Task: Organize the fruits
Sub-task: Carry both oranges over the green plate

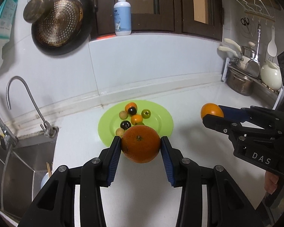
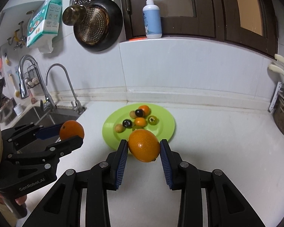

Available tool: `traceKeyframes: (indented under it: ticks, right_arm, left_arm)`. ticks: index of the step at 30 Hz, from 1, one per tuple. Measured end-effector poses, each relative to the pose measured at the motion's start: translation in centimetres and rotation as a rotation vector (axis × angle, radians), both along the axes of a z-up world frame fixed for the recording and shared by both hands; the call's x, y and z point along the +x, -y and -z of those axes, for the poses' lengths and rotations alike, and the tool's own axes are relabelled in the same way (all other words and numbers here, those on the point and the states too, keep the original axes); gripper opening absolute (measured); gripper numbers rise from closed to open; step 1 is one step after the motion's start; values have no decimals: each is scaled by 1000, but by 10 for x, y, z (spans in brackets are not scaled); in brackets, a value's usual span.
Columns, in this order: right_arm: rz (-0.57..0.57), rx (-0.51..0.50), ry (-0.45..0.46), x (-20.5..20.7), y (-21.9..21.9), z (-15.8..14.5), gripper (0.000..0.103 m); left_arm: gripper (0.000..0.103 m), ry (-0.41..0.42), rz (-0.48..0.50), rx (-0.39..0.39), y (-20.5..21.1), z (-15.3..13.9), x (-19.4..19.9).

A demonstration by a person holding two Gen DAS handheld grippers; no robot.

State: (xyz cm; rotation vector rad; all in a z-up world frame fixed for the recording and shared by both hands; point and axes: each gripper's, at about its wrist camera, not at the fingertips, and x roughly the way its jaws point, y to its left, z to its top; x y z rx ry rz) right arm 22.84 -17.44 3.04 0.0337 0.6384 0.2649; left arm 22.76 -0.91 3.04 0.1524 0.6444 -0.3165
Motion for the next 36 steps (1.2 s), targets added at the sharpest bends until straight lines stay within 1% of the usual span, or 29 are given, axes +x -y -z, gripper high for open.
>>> traceKeyframes:
  ticks: [7, 15, 26, 36]
  right_arm:
    - [-8, 3, 4, 20, 2, -1, 36]
    - [-26, -12, 1, 46, -5, 4, 36]
    - [-51, -31, -40, 96, -15, 28, 36]
    - [-51, -40, -114, 135, -21, 60, 36]
  left_arm:
    - [42, 15, -14, 9, 1, -6, 14]
    - [42, -27, -29, -23, -3, 3, 42]
    - [42, -116, -7, -23, 0, 39, 93]
    - [42, -184, 24, 2, 1, 75, 128]
